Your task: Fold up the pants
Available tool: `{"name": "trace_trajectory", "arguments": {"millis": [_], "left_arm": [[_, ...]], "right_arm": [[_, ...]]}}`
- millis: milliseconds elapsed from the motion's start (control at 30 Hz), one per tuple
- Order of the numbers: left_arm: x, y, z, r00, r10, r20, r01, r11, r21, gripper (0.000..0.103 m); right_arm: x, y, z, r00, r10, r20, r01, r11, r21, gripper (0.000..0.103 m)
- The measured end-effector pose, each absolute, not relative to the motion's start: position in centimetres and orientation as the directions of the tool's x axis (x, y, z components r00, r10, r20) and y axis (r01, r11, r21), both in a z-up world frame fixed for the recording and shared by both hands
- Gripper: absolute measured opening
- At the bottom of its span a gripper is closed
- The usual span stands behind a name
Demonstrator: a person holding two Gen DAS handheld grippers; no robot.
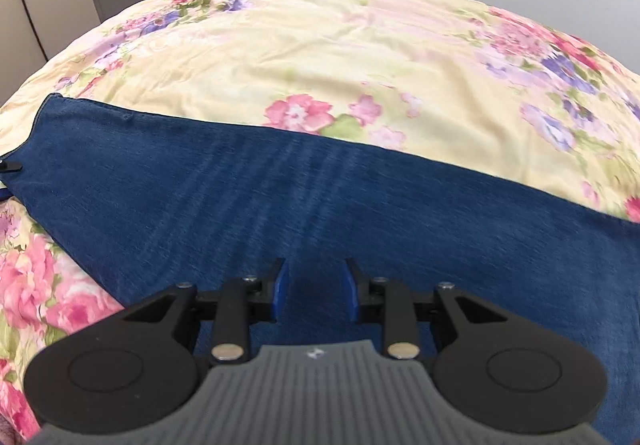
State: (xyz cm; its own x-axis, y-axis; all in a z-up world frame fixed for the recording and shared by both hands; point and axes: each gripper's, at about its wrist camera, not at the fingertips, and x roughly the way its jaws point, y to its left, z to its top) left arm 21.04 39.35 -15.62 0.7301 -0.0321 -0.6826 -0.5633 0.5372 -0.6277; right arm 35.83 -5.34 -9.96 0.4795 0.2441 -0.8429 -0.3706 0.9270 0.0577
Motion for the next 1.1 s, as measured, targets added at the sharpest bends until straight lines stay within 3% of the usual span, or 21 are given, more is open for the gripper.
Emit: {"name": "trace_trajectory", "arguments": {"millis": [367,733,900,1100], "left_arm": [[21.7,39.4,-15.8,0.771,0.008,-0.636,-0.524,0.577,-0.627,0.037],[21.3,40.0,-16.6,0.799,-0.005,-0.601,-0.505,0.536,-0.677,0.039],[20.9,40.0,-16.4,0.812,0.006,-0.584,-0.503,0.516,-0.693,0.020],[20.7,39.6,-15.0,0.817,0.021,-0.576,-0.490,0.551,-0.675,0.011]], "right_arm": [[43.8,-2.6,-13.4,0.489,0.174,-0.855,-0.262,0.964,0.046,0.020],[47.8,-2.0,-14.8,0.479,0.159,-0.863,-0.198,0.978,0.070,0.015],[45.6,-3.0,-12.5,0.457,0.189,-0.869,-0.207,0.973,0.103,0.015],[39.1,-4.8,-11.1,0.409,0.226,-0.884,-0.234,0.962,0.137,0.001]]}}
